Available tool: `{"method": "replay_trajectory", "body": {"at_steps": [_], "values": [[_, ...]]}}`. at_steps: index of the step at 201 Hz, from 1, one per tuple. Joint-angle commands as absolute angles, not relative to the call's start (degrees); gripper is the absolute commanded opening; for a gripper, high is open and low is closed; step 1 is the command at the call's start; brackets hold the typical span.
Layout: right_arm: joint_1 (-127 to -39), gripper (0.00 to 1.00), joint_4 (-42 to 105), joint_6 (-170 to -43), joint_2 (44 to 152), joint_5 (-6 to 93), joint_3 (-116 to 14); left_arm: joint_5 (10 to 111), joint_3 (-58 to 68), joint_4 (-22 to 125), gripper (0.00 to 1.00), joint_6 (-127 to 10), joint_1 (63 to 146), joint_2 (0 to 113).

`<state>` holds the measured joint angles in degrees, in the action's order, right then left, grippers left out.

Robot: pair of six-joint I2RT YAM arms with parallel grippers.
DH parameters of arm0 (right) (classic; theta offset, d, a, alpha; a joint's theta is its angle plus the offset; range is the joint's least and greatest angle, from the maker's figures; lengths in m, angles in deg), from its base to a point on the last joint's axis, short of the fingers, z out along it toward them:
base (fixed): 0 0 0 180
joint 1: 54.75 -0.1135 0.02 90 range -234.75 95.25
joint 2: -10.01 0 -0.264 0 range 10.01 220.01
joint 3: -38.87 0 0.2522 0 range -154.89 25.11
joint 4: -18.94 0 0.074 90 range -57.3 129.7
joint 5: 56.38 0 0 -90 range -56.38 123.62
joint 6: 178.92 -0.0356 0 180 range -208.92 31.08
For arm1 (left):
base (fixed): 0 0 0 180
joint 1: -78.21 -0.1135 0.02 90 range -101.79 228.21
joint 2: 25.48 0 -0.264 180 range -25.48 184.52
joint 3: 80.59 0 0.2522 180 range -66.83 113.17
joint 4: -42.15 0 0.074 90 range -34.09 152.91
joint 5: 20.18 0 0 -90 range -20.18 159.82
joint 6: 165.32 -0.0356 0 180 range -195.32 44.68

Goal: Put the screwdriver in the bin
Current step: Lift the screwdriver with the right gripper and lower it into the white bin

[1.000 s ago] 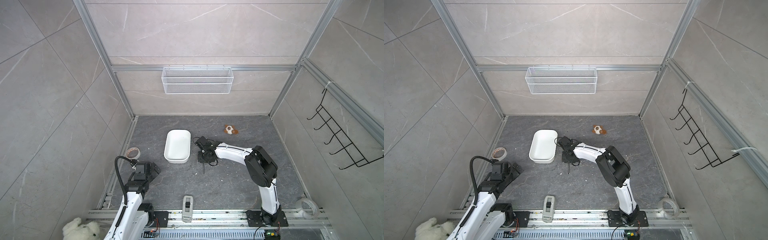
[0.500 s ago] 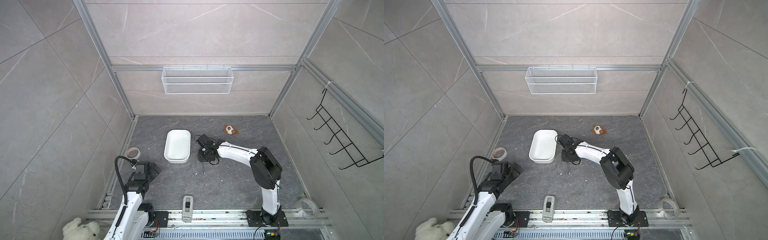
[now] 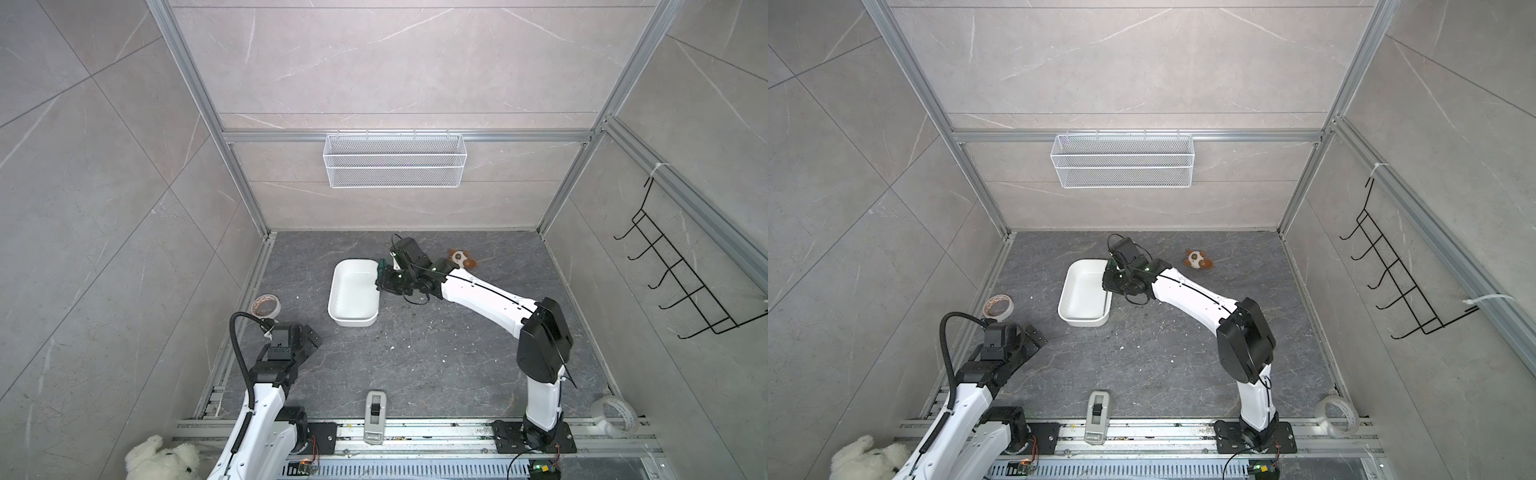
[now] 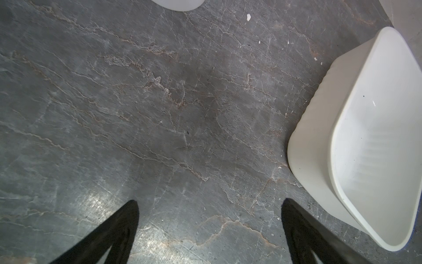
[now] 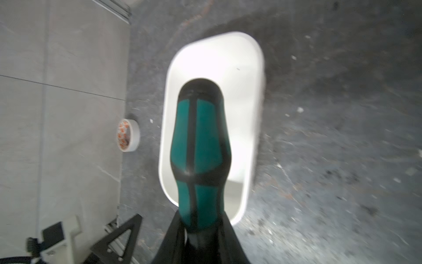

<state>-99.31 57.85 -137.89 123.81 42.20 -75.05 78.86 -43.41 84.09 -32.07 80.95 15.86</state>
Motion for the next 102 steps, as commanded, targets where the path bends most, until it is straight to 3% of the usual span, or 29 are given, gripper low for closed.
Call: {"method": "replay_trajectory", "body": {"at_steps": [1, 44, 102], "values": [[-100.7, 0.21, 57.5, -141.2, 130.7, 46.3, -82.7, 79.9, -42.6, 83.2, 1.00, -33.0, 81.0, 15.9], [-100.8, 0.25, 62.6, -144.4, 140.4, 47.2, -93.6, 79.8, -42.4, 83.2, 1.00, -33.1, 81.0, 16.3], [-100.8, 0.29, 63.0, -147.0, 144.1, 48.2, -95.1, 79.8, -42.6, 83.2, 1.00, -33.1, 81.0, 15.8]]}}
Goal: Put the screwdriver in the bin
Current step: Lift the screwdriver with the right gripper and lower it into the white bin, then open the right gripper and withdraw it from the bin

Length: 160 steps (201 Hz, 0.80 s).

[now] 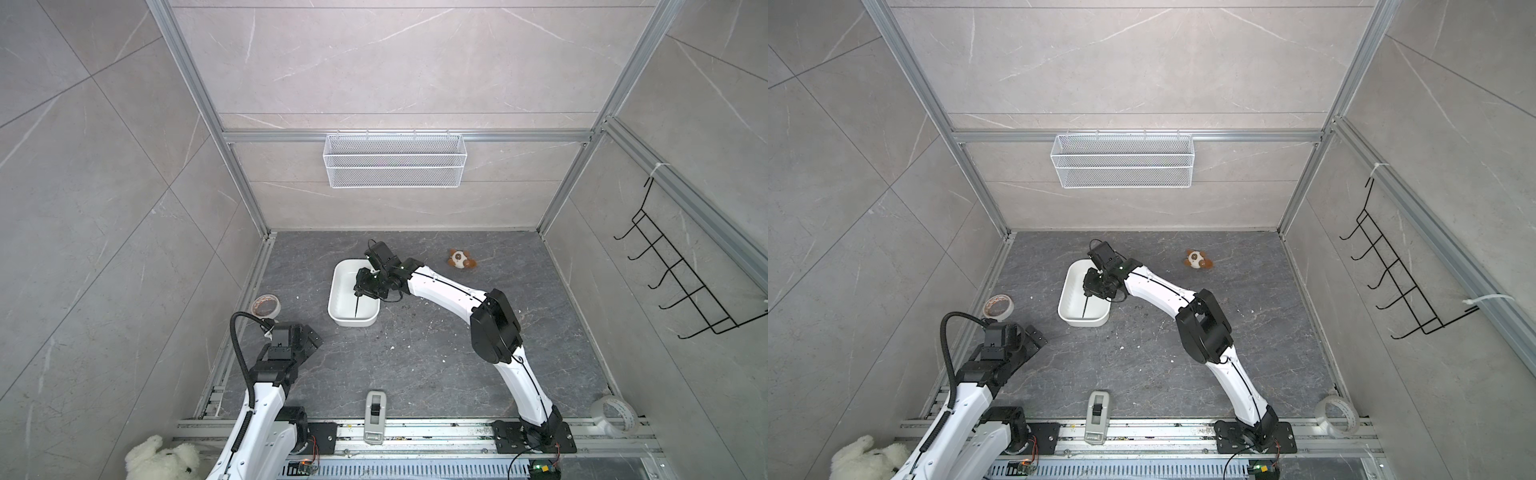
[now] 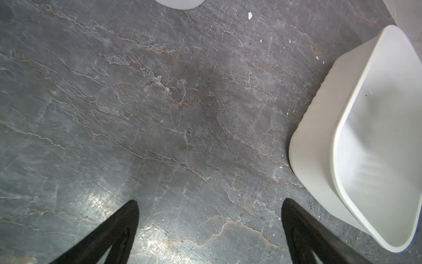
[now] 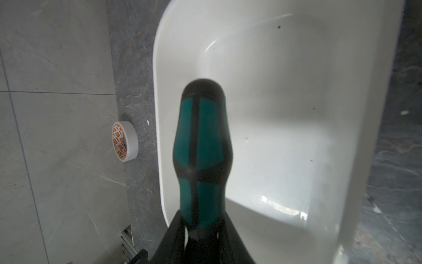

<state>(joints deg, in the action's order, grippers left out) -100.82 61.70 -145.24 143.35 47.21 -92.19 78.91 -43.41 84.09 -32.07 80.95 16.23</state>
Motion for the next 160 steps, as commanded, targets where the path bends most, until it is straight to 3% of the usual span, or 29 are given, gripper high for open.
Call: {"method": "replay_trajectory", "body": {"at_steps": [1, 57, 116, 142, 160], "values": [[-100.9, 0.30, 63.1, -147.0, 144.1, 48.3, -95.2, 79.8, -42.6, 83.2, 1.00, -33.1, 81.0, 15.8], [-100.8, 0.45, 64.2, -147.0, 144.4, 48.9, -97.1, 79.6, -42.8, 83.3, 1.00, -33.1, 81.0, 15.1], [-99.7, 0.52, 69.0, -139.5, 137.5, 46.3, -98.1, 78.8, -43.0, 83.7, 1.00, -32.9, 81.0, 14.9], [-98.1, 0.56, 73.3, -130.5, 128.2, 37.6, -91.6, 78.3, -43.4, 83.1, 1.00, -32.5, 81.0, 14.9], [-96.4, 0.59, 72.6, -124.6, 117.3, 28.3, -79.4, 77.9, -43.6, 82.6, 1.00, -32.5, 81.0, 15.2]]}}
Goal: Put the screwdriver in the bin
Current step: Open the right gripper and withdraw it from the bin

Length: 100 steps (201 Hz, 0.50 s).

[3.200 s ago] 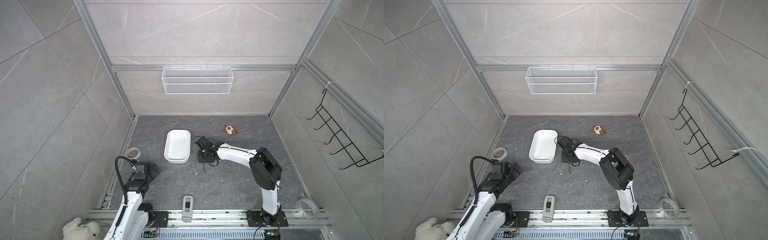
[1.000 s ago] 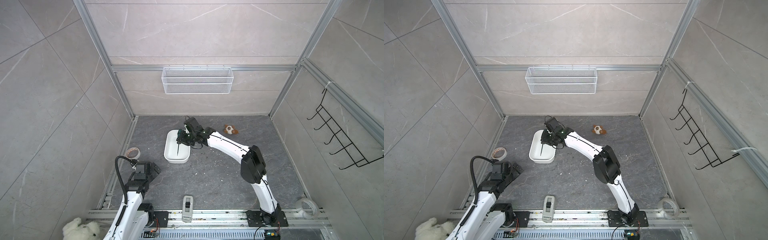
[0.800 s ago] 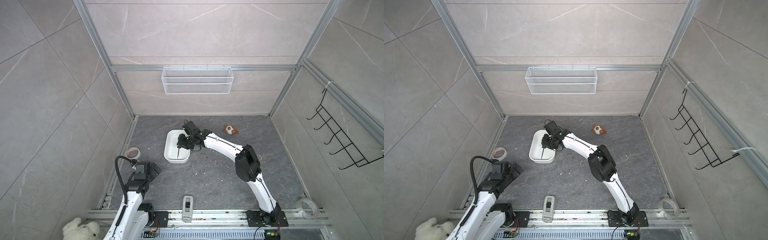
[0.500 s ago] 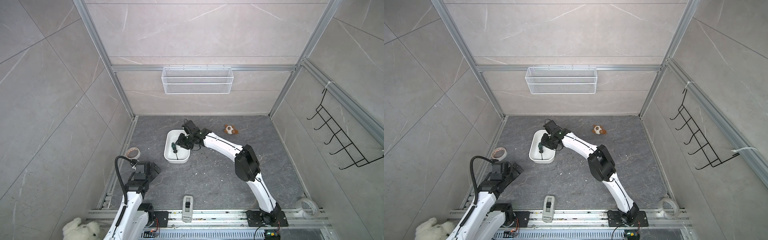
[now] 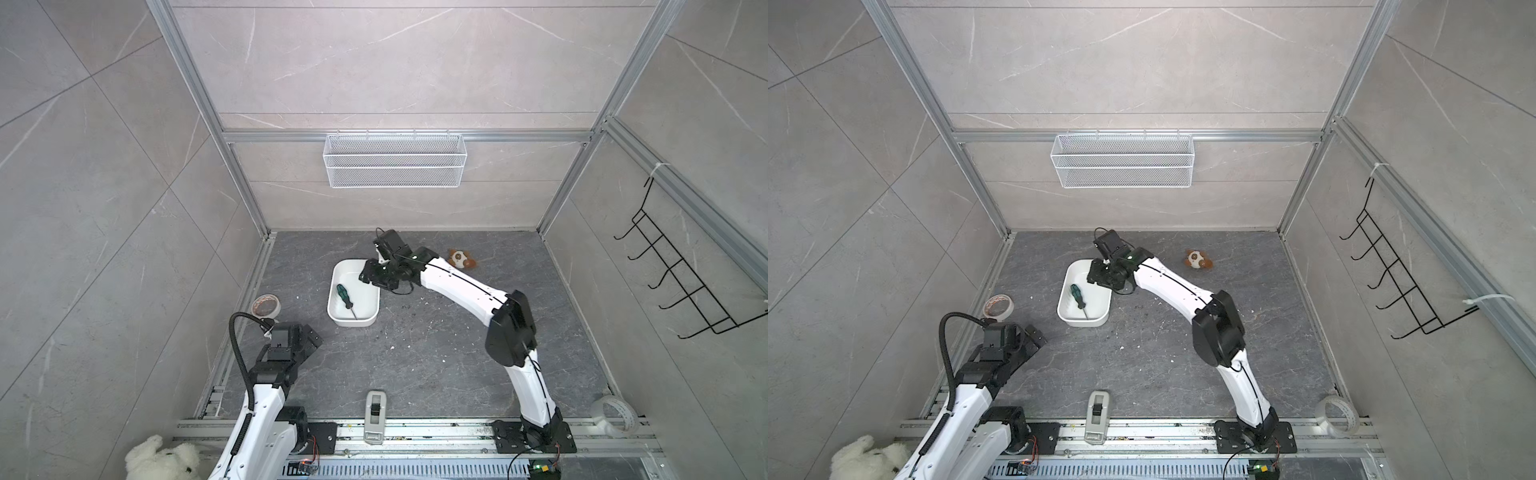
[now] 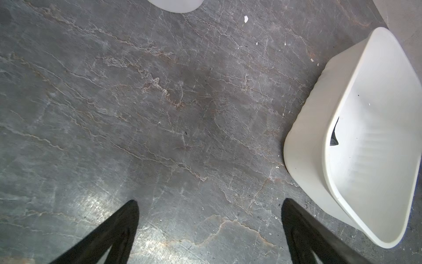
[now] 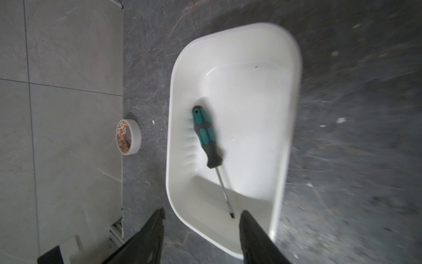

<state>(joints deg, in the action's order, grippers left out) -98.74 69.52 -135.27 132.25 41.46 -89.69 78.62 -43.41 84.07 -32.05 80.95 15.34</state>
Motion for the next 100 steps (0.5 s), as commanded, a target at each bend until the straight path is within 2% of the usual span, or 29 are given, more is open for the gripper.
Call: {"method": "replay_trajectory", "body": {"at_steps": [1, 42, 59, 67, 79, 100], "values": [[-96.3, 0.59, 72.4, -124.3, 116.6, 27.7, -78.7, 77.8, -43.6, 82.6, 1.00, -32.5, 81.0, 15.2], [-93.5, 0.72, 58.1, -116.2, 84.6, -0.3, -38.4, 77.4, -43.9, 81.9, 1.00, -32.6, 81.0, 14.8], [-93.2, 0.75, 46.0, -113.1, 73.1, -13.1, -19.0, 77.5, -44.2, 81.7, 1.00, -32.6, 81.0, 14.4], [-93.2, 0.78, 40.2, -111.1, 69.4, -16.1, -11.8, 77.6, -44.2, 81.7, 1.00, -32.6, 81.0, 14.4], [-92.9, 0.78, 29.2, -104.4, 66.1, -17.3, -4.0, 77.6, -44.4, 81.4, 1.00, -32.4, 81.0, 14.5], [-92.3, 0.77, 22.8, -97.7, 67.2, -19.8, -1.4, 77.1, -45.0, 80.1, 1.00, -32.1, 81.0, 15.2]]}}
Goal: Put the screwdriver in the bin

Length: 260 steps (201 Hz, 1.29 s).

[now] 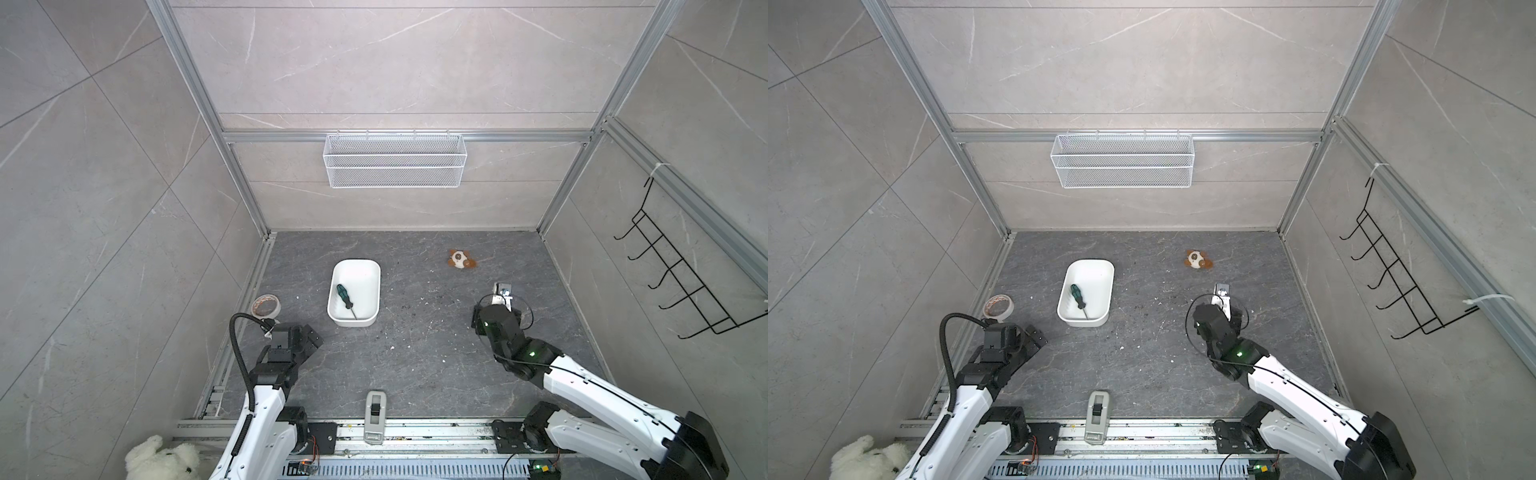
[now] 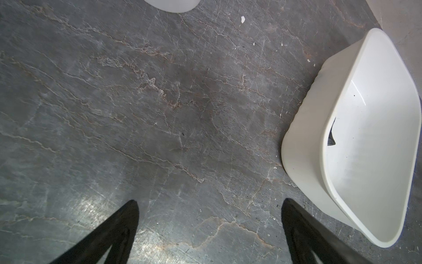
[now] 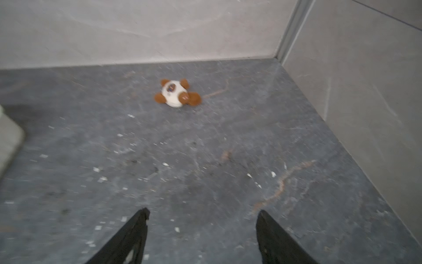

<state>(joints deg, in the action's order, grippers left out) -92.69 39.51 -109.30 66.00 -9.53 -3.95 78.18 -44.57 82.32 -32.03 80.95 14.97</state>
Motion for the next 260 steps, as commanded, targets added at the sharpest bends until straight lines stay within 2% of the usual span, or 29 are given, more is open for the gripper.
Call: {"method": "replay_trajectory", "body": {"at_steps": [1, 36, 95, 135, 155, 166, 180, 189, 203, 260], "values": [[-92.2, 0.77, 22.8, -97.2, 67.8, -20.2, -1.7, 77.1, -45.0, 80.1, 1.00, -32.1, 81.0, 15.2], [-87.1, 0.81, 17.0, -92.5, 82.0, -28.2, -6.6, 77.2, -44.4, 80.8, 1.00, -32.1, 81.0, 16.3], [-75.9, 0.81, 1.2, -99.1, 88.8, -19.9, 0.1, 77.4, -44.5, 80.2, 1.00, -32.1, 81.0, 16.8], [-72.5, 0.81, 4.1, -99.0, 89.4, -14.0, -1.5, 77.2, -43.8, 79.6, 1.00, -32.1, 81.0, 19.4], [-71.2, 0.82, -4.4, -95.6, 91.5, -13.1, 0.2, 77.1, -43.4, 79.6, 1.00, -32.2, 81.0, 20.5], [-69.2, 0.82, -14.4, -92.9, 94.7, -10.0, 2.3, 77.0, -43.3, 79.3, 1.00, -32.1, 81.0, 20.9], [-68.6, 0.78, -2.8, -96.7, 93.6, -8.6, -1.3, 76.8, -43.4, 79.1, 1.00, -32.2, 81.0, 21.2], [-67.9, 0.76, -6.8, -95.5, 94.6, -7.9, -0.6, 76.5, -43.3, 78.9, 1.00, -32.2, 81.0, 21.3], [-67.6, 0.75, -4.3, -96.8, 93.7, -7.2, -0.8, 76.2, -43.4, 78.3, 1.00, -32.5, 81.0, 21.5], [-66.2, 0.73, -17.3, -94.9, 90.2, -0.3, 7.7, 75.0, -43.1, 77.9, 1.00, -32.8, 81.0, 22.4]]}}
